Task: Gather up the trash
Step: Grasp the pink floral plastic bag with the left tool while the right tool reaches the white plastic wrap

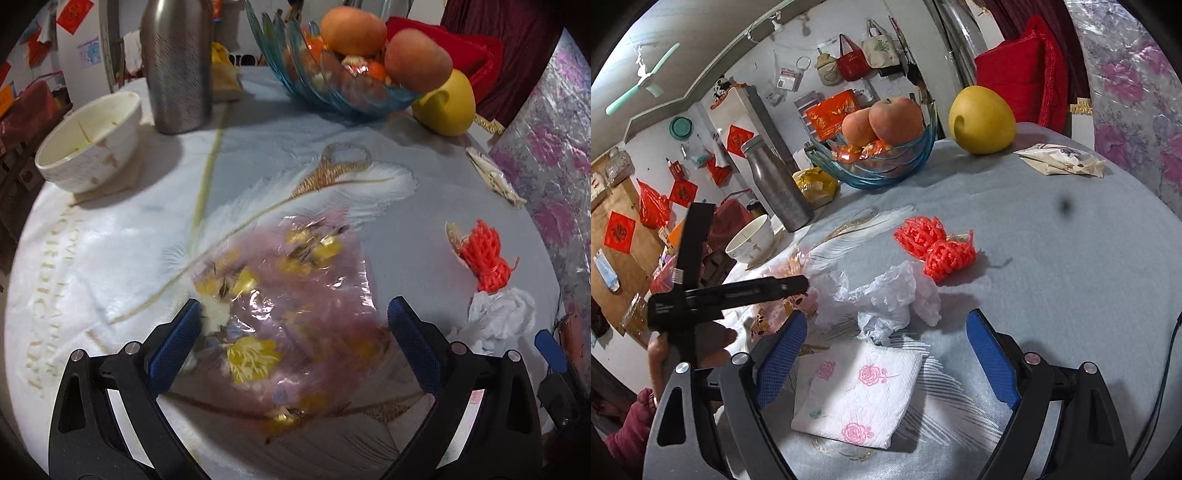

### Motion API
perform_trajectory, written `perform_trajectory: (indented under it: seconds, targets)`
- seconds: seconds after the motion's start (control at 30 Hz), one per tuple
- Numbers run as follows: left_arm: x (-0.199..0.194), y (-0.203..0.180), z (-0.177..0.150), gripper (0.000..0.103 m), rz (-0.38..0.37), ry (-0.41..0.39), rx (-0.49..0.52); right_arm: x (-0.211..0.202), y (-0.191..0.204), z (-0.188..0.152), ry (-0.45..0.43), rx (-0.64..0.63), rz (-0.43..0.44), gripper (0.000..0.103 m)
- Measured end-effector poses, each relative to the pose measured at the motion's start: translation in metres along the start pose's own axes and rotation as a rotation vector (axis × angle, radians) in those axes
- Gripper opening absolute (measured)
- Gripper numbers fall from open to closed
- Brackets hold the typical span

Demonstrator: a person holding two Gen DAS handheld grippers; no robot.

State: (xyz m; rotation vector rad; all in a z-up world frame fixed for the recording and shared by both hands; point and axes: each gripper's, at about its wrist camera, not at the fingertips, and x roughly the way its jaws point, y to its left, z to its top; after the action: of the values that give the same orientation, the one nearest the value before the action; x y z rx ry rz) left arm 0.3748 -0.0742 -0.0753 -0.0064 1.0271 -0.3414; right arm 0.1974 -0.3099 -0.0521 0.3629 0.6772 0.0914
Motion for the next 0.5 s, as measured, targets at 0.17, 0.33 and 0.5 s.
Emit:
perform_trajectory:
  seconds: [0.17, 0.33, 0.5]
  targets:
    - [-0.007, -0.003, -0.009, 0.092, 0.060, -0.075, 0.064, 0.004, 0.007, -0.002, 0.025, -0.026, -0.005, 0.087]
    - [-0.022, 0.000, -0.019, 0.044, 0.044, -0.107, 0.107, 0.007, 0.008, -0.003, 0.030, -0.035, -0.023, 0.087]
    - [-0.043, 0.018, -0.039, 0.039, 0.035, -0.118, 0.089, 0.009, 0.006, -0.003, 0.036, -0.031, -0.031, 0.087]
